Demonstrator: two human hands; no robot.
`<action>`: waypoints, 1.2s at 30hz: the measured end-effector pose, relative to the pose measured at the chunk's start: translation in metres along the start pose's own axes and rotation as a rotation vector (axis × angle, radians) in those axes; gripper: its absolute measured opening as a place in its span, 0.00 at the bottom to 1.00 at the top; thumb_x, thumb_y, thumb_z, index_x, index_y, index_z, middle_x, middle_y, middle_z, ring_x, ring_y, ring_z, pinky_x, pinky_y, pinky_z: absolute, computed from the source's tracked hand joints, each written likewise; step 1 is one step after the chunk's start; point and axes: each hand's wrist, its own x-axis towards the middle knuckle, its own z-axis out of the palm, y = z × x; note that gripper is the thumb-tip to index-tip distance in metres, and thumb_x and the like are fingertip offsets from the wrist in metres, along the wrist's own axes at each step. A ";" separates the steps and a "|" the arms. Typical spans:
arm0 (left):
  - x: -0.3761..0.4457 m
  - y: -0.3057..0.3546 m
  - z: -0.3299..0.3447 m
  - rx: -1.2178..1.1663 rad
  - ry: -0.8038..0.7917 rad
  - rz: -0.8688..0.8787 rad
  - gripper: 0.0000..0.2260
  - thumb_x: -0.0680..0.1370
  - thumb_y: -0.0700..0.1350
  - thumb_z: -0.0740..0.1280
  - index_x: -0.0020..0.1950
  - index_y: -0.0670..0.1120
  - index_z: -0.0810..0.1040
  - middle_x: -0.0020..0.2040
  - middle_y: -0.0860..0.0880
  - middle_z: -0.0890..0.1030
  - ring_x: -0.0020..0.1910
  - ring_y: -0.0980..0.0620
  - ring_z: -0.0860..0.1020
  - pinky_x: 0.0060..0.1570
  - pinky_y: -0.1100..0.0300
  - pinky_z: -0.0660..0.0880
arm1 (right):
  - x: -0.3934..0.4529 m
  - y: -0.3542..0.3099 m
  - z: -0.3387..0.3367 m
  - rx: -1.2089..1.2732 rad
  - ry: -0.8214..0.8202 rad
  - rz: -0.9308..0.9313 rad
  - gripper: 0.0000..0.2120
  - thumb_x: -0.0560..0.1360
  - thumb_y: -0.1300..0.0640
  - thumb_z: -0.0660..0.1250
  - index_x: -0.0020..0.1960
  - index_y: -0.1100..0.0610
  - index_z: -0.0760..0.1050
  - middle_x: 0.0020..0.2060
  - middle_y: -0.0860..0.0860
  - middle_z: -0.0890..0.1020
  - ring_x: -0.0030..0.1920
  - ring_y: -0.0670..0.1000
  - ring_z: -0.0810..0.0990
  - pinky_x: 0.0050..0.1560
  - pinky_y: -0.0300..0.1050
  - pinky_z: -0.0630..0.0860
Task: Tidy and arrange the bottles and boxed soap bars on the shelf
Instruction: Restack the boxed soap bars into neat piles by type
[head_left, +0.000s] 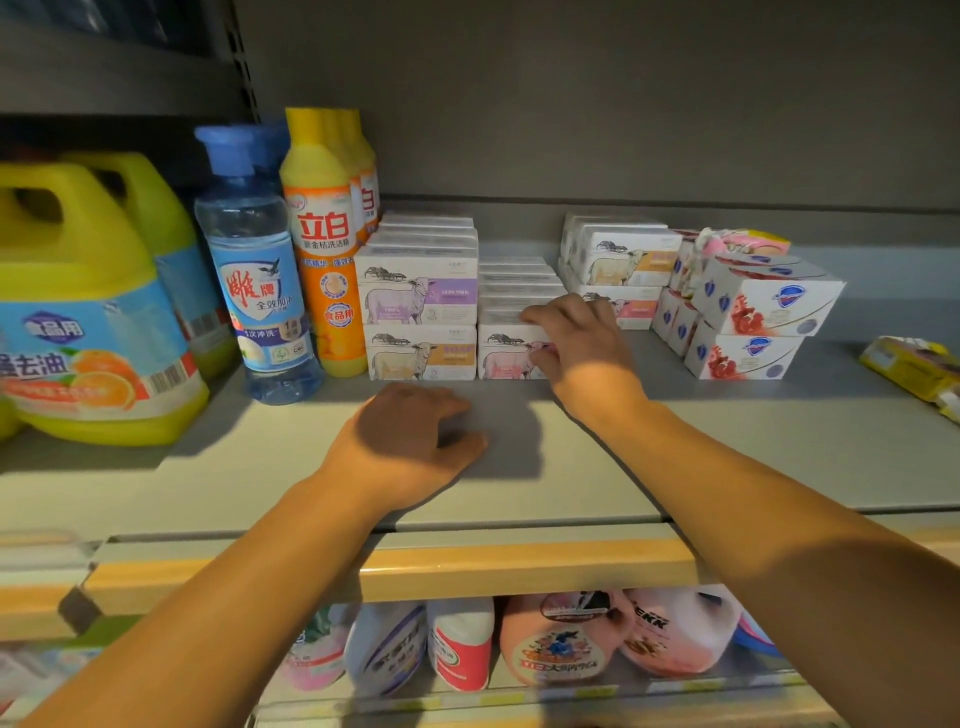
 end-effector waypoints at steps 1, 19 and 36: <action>0.000 0.000 0.000 0.001 0.003 0.003 0.33 0.70 0.68 0.56 0.67 0.53 0.77 0.67 0.53 0.78 0.68 0.48 0.72 0.68 0.55 0.68 | 0.000 0.000 0.000 0.006 0.000 -0.005 0.20 0.75 0.62 0.68 0.66 0.54 0.76 0.59 0.53 0.76 0.58 0.59 0.68 0.59 0.54 0.69; -0.004 0.003 -0.003 -0.035 0.018 -0.018 0.31 0.70 0.68 0.57 0.65 0.53 0.78 0.64 0.53 0.80 0.66 0.48 0.74 0.65 0.56 0.70 | -0.003 0.001 0.000 0.058 0.014 0.016 0.20 0.75 0.65 0.67 0.66 0.56 0.75 0.59 0.55 0.75 0.61 0.59 0.69 0.61 0.56 0.70; 0.020 0.017 -0.011 -0.108 0.109 0.070 0.15 0.76 0.56 0.69 0.57 0.48 0.83 0.55 0.50 0.85 0.55 0.47 0.80 0.53 0.59 0.71 | 0.042 0.053 -0.053 0.027 0.123 0.173 0.22 0.75 0.57 0.67 0.68 0.58 0.72 0.64 0.57 0.75 0.65 0.60 0.71 0.64 0.46 0.66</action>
